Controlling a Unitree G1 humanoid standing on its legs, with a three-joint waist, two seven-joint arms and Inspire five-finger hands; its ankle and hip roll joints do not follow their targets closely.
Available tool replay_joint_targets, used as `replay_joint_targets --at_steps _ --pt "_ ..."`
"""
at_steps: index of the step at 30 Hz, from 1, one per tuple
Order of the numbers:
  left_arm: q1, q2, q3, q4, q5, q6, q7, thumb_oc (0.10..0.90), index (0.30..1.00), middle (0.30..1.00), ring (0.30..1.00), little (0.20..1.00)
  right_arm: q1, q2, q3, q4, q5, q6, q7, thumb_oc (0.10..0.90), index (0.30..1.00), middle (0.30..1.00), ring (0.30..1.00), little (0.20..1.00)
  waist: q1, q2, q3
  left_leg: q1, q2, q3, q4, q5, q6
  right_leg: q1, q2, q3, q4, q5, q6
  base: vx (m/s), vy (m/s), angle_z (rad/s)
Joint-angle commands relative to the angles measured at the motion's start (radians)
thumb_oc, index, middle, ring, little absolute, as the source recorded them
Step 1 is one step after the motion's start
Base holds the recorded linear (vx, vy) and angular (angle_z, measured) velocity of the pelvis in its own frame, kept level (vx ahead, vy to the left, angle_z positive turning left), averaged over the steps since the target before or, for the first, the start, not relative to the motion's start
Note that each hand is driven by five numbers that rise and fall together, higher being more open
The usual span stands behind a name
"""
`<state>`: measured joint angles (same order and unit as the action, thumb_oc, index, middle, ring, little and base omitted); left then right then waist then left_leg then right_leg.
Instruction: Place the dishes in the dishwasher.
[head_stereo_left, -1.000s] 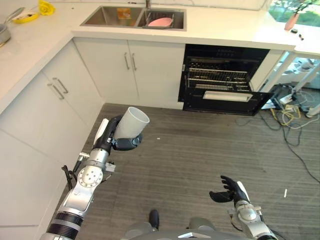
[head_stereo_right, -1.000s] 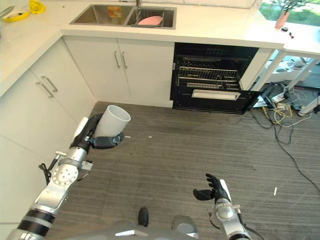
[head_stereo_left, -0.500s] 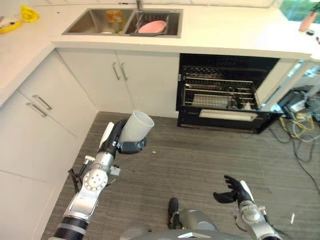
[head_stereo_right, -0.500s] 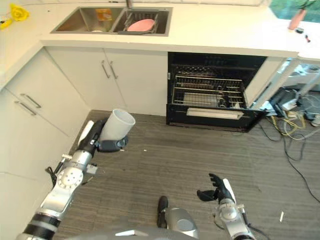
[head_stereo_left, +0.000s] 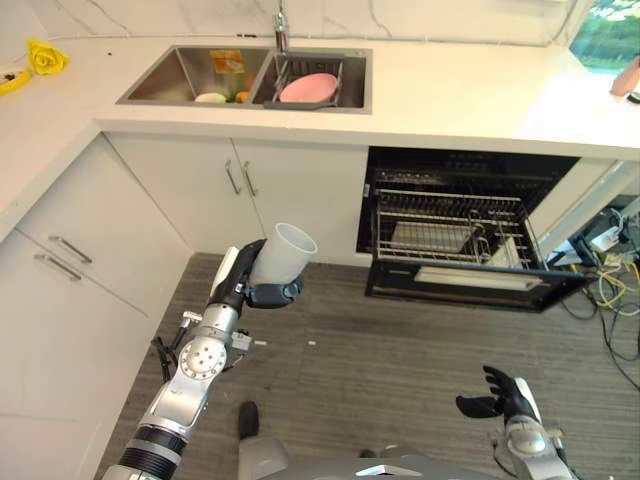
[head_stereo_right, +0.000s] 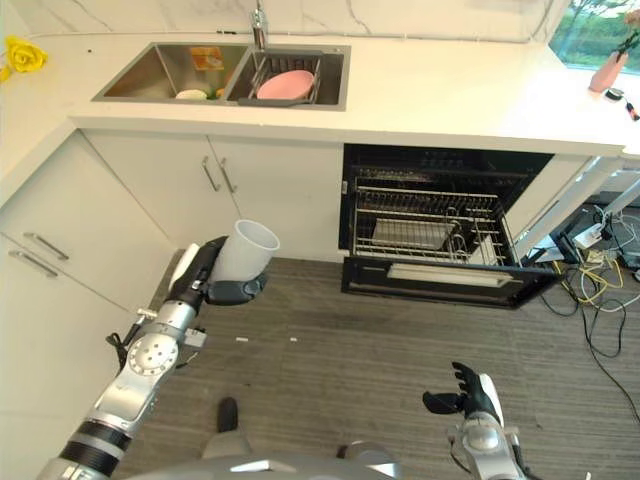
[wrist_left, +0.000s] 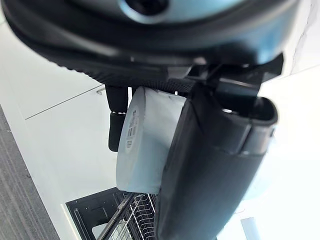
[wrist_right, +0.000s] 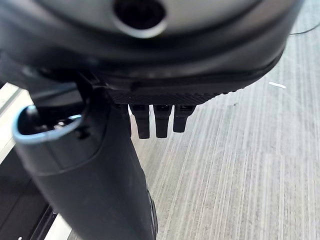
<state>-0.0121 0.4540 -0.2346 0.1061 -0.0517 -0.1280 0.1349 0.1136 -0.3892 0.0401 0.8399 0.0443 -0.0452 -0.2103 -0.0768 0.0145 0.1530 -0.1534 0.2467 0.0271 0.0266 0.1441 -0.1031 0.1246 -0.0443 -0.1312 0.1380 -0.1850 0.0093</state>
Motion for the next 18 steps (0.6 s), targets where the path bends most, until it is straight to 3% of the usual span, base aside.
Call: replay_joint_targets --at_steps 1,2,4,5,7,8,9,11,13,15,16,17,18 --pt "-0.115 0.068 0.062 -0.147 -0.020 -0.092 0.027 0.400 0.300 0.300 0.300 0.300 -0.048 0.001 -0.013 -0.037 0.038 -0.048 -0.029 0.800 0.900 0.900 0.900 0.900 -0.006 -0.036 -0.042 0.039 -0.029 0.017 0.059 -0.105 -0.036 -0.022 -0.246 0.088 -0.005 0.170 0.146 0.14 0.526 0.11" --pt "-0.113 0.091 0.077 -0.154 -0.022 -0.089 0.035 0.400 0.300 0.300 0.300 0.300 -0.069 0.015 -0.006 -0.058 0.033 -0.048 -0.034 0.800 0.900 0.900 0.900 0.900 0.000 -0.040 -0.028 0.078 -0.043 0.098 0.074 -0.144 -0.010 -0.096 -0.283 0.049 0.070 0.247 0.135 0.09 0.550 -0.28" --pt "-0.107 0.100 0.098 -0.166 -0.029 -0.090 0.042 0.400 0.300 0.300 0.300 0.300 -0.090 0.016 0.006 -0.085 0.019 -0.050 -0.038 0.800 0.900 0.900 0.900 0.900 0.029 -0.033 -0.023 0.099 -0.042 0.176 0.071 -0.159 0.005 -0.144 -0.306 -0.109 0.101 0.234 0.128 0.02 0.474 -1.39" --pt "-0.096 0.094 0.107 -0.174 -0.027 -0.089 0.039 0.400 0.300 0.300 0.300 0.300 -0.101 0.018 0.010 -0.111 0.014 -0.051 -0.036 0.800 0.900 0.900 0.900 0.900 0.028 -0.032 -0.025 0.121 -0.051 0.215 0.061 -0.168 0.016 -0.154 -0.283 -0.170 0.110 0.199 0.118 0.11 0.402 -1.83" --pt "-0.083 0.078 0.119 -0.178 -0.024 -0.092 0.044 0.400 0.300 0.300 0.300 0.300 -0.113 0.008 0.014 -0.141 0.008 -0.061 -0.040 0.800 0.900 0.900 0.900 0.900 0.022 -0.030 -0.021 0.170 -0.080 0.253 0.040 -0.199 0.028 -0.178 -0.191 -0.220 0.133 0.119 0.119 0.13 0.351 -1.24" --pt "-0.082 0.077 0.120 -0.177 -0.023 -0.093 0.044 0.400 0.300 0.300 0.300 0.300 -0.112 0.007 0.015 -0.143 0.008 -0.060 -0.040 0.800 0.900 0.900 0.900 0.900 0.024 -0.029 -0.019 0.176 -0.078 0.256 0.039 -0.204 0.026 -0.177 -0.190 -0.216 0.139 0.113 0.118 0.06 0.334 -1.03" --pt "-0.093 0.064 0.127 -0.176 -0.014 -0.091 0.048 0.400 0.300 0.300 0.300 0.300 -0.124 0.009 0.019 -0.187 0.007 -0.074 -0.045 0.800 0.900 0.900 0.900 0.900 0.032 -0.040 -0.016 0.207 -0.113 0.305 0.028 -0.225 0.039 -0.194 -0.138 -0.336 0.125 0.085 0.116 0.06 0.252 -0.82" --pt "-0.105 0.061 0.127 -0.182 -0.005 -0.089 0.049 0.400 0.300 0.300 0.300 0.300 -0.132 0.003 0.023 -0.248 -0.005 -0.088 -0.052 0.800 0.900 0.900 0.900 0.900 0.036 -0.055 -0.022 0.231 -0.130 0.340 0.026 -0.246 0.051 -0.194 -0.124 -0.452 0.117 0.066 0.087 0.07 0.200 -0.93" --pt "-0.115 0.057 0.124 -0.185 -0.001 -0.089 0.050 0.400 0.300 0.300 0.300 0.300 -0.124 0.002 0.019 -0.290 -0.012 -0.092 -0.059 0.800 0.900 0.900 0.900 0.900 0.022 -0.060 -0.024 0.244 -0.134 0.344 0.035 -0.260 0.055 -0.206 -0.116 -0.438 0.121 0.059 0.084 0.13 0.030 -0.69" --pt "-0.142 0.045 0.109 -0.179 0.010 -0.101 0.058 0.400 0.300 0.300 0.300 0.300 -0.095 -0.020 -0.006 -0.383 -0.010 -0.106 -0.071 0.800 0.900 0.900 0.900 0.900 -0.011 -0.070 -0.026 0.258 -0.143 0.347 0.077 -0.300 0.066 -0.208 -0.083 -0.322 0.092 0.057 0.082 0.24 0.003 -0.05" --pt "-0.147 0.040 0.106 -0.181 0.010 -0.110 0.056 0.400 0.300 0.300 0.300 0.300 -0.085 -0.030 -0.018 -0.432 -0.007 -0.118 -0.075 0.800 0.900 0.900 0.900 0.900 -0.018 -0.074 -0.032 0.255 -0.140 0.346 0.120 -0.304 0.059 -0.178 -0.060 -0.280 0.043 0.062 0.067 0.30 -0.074 -0.16" --pt "-0.151 0.039 0.111 -0.193 0.001 -0.123 0.055 0.400 0.300 0.300 0.300 0.300 -0.088 -0.052 -0.024 -0.510 -0.008 -0.140 -0.076 0.800 0.900 0.900 0.900 0.900 -0.018 -0.075 -0.032 0.245 -0.111 0.375 0.252 -0.273 0.032 -0.132 -0.042 -0.264 -0.006 0.062 0.050 0.22 -0.090 -0.46" --pt "-0.151 0.039 0.111 -0.193 0.000 -0.124 0.054 0.400 0.300 0.300 0.300 0.300 -0.085 -0.052 -0.025 -0.516 -0.008 -0.136 -0.075 0.800 0.900 0.900 0.900 0.900 -0.014 -0.071 -0.029 0.240 -0.100 0.377 0.272 -0.280 0.025 -0.128 -0.033 -0.261 -0.014 0.065 0.046 0.31 -0.197 -0.82"
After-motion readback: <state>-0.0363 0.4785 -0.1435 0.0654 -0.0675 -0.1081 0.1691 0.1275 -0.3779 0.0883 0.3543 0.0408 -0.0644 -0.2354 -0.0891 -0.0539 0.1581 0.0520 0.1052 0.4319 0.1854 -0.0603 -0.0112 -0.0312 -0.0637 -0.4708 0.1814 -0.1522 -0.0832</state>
